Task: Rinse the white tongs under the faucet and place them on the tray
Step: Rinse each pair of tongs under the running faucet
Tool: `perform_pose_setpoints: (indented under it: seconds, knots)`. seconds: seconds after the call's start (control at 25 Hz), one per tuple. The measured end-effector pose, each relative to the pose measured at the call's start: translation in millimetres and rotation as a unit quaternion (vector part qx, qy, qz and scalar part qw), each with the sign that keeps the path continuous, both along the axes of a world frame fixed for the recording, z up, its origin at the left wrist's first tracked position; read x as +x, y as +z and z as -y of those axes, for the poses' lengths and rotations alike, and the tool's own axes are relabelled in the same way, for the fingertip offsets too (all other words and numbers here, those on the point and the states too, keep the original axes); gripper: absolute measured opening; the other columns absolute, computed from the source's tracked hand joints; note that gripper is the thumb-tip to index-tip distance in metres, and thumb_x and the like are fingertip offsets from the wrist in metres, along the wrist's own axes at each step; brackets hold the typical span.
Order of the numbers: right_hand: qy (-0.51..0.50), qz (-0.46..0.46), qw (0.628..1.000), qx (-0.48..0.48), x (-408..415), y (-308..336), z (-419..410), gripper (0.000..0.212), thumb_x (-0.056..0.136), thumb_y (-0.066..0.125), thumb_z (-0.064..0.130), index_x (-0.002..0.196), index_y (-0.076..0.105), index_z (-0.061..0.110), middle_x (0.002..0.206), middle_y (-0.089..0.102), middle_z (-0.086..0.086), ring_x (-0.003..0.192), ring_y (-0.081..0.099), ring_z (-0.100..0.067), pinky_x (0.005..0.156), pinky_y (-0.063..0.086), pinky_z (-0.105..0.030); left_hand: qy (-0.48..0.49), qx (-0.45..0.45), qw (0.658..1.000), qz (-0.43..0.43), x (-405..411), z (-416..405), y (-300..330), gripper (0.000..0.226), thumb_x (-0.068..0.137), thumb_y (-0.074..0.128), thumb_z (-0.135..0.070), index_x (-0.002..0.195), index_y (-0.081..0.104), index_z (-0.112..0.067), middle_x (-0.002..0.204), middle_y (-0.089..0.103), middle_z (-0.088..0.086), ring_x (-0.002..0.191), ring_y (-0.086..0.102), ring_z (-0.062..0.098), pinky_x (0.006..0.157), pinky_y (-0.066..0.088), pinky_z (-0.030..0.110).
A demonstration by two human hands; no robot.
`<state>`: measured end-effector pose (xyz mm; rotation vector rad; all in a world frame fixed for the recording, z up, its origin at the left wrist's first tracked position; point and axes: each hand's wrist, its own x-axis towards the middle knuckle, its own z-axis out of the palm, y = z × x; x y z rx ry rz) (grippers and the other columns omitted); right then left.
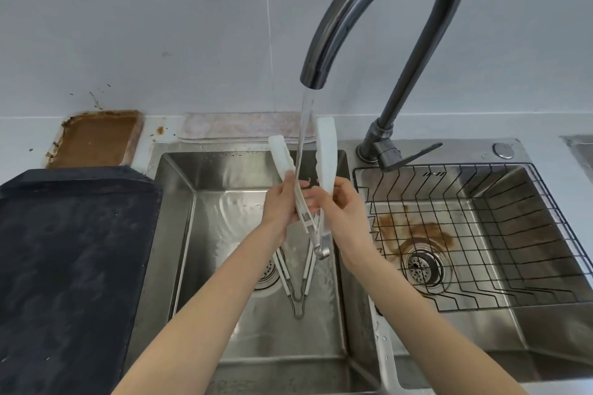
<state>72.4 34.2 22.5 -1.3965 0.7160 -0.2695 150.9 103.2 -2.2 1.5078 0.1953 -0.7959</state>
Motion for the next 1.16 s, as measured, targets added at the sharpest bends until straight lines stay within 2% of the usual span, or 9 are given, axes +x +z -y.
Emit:
perform_pose_setpoints:
  seconds: [0.16,0.32,0.44,0.56,0.64,0.72,0.88,0.96,1.16]
  knots:
    - [-0.003,-0.015,1.000,-0.023,-8.8,-5.0,5.1,0.009,0.088,0.058,0.021,0.082,0.056,0.026,0.081,0.058,-0.014,0.075,0.055,-0.020,0.068,0.050,-0.029,-0.061,0.013,0.998,0.015,-5.9,5.1,2.0,0.031,0.098,0.037,-0.027,0.101,0.060,-0.007,0.097,0.066,0.016,0.074,0.066,0.020,0.073,0.057,0.032]
    - [0.003,-0.052,0.996,-0.074,-8.8,-16.0,5.0,0.009,0.094,0.048,0.023,0.095,0.057,0.022,0.073,0.057,0.001,0.062,0.053,-0.003,0.057,0.043,-0.012,-0.055,-0.027,0.998,0.002,-8.3,-5.6,3.3,0.015,0.096,0.043,-0.012,0.096,0.057,-0.014,0.099,0.066,0.010,0.086,0.065,0.019,0.086,0.053,0.033]
    - [0.042,-0.142,0.983,-0.113,1.9,-33.0,9.5,0.030,0.097,0.040,0.021,0.119,0.053,0.006,0.089,0.052,-0.007,0.063,0.045,-0.009,0.056,0.037,-0.017,-0.050,-0.021,0.998,0.037,-1.6,-25.8,3.9,0.007,0.092,0.051,-0.010,0.090,0.055,-0.016,0.095,0.067,0.004,0.093,0.065,0.019,0.097,0.048,0.036]
    - [0.095,-0.186,0.972,-0.108,15.1,-37.0,8.2,0.034,0.097,0.043,0.021,0.126,0.051,0.006,0.104,0.061,-0.016,0.089,0.061,-0.023,0.080,0.054,-0.034,-0.079,0.032,0.993,0.081,8.4,-46.6,6.9,0.006,0.086,0.061,-0.014,0.087,0.056,-0.016,0.099,0.069,0.007,0.102,0.065,0.024,0.103,0.044,0.042]
    - [0.116,-0.179,0.971,-0.111,24.9,-33.9,4.9,0.036,0.094,0.049,0.021,0.127,0.052,0.007,0.109,0.063,-0.013,0.107,0.061,-0.028,0.096,0.050,-0.044,-0.074,0.048,0.990,0.110,15.1,-57.6,8.6,0.008,0.084,0.063,-0.017,0.084,0.056,-0.020,0.095,0.068,0.007,0.102,0.064,0.024,0.104,0.042,0.042]
    - [0.133,-0.159,0.974,-0.093,35.3,-28.2,-0.9,0.040,0.091,0.055,0.022,0.128,0.051,0.007,0.107,0.061,-0.008,0.107,0.060,-0.026,0.097,0.050,-0.045,-0.067,0.056,0.985,0.151,20.4,-67.8,10.0,0.010,0.086,0.061,-0.024,0.079,0.054,-0.023,0.079,0.061,-0.001,0.088,0.060,0.016,0.097,0.044,0.033]
    - [0.083,-0.110,0.990,0.003,50.6,-19.9,-10.0,0.037,0.092,0.052,0.018,0.126,0.048,0.004,0.108,0.058,-0.008,0.102,0.058,-0.021,0.096,0.051,-0.040,-0.089,0.077,0.965,0.234,23.0,-83.9,14.1,0.019,0.088,0.057,-0.029,0.073,0.047,-0.024,0.061,0.043,-0.003,0.054,0.042,0.003,0.056,0.037,0.006]
    - [0.061,-0.098,0.993,0.013,53.7,-17.0,-10.8,0.031,0.095,0.047,0.019,0.122,0.049,0.004,0.113,0.060,-0.013,0.103,0.060,-0.024,0.091,0.053,-0.036,-0.097,0.094,0.957,0.256,24.0,-88.6,14.0,0.018,0.089,0.055,-0.030,0.074,0.047,-0.025,0.059,0.044,-0.003,0.047,0.042,0.000,0.051,0.036,0.005]
    - [0.070,-0.096,0.991,-0.057,52.8,-13.5,-12.3,0.023,0.095,0.046,0.019,0.116,0.048,0.010,0.106,0.063,-0.012,0.105,0.062,-0.029,0.093,0.051,-0.050,-0.100,0.110,0.955,0.256,25.7,-94.4,13.6,0.017,0.091,0.050,-0.032,0.078,0.046,-0.022,0.059,0.044,-0.001,0.052,0.041,0.008,0.050,0.037,0.006]
